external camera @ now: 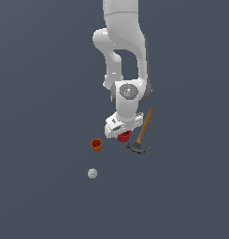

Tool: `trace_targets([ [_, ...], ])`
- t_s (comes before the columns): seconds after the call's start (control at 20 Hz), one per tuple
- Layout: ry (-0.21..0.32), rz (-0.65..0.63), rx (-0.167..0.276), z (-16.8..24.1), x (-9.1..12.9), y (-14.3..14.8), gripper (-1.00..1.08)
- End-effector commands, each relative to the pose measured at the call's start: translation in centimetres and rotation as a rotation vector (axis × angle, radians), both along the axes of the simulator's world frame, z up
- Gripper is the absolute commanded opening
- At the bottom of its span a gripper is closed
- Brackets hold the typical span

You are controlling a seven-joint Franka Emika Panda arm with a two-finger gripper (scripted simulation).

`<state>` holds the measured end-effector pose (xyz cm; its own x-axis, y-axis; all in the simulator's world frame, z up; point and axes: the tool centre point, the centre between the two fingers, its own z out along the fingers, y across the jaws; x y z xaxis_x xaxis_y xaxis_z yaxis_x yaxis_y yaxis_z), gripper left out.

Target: Pick up a designated object from a clutter of objects.

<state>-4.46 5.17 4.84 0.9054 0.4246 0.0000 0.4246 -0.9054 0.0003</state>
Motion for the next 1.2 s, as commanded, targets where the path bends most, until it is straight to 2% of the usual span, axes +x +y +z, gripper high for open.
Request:
trace_targets([
  [0.0, -0.001, 0.0, 0.0, 0.2, 0.1, 0.0, -1.0],
  [0.55, -0.001, 0.0, 0.0, 4.8, 1.3, 1.1, -1.0],
  [1.15, 0.0, 0.001, 0.001, 15.4, 4.4, 3.6, -1.0],
])
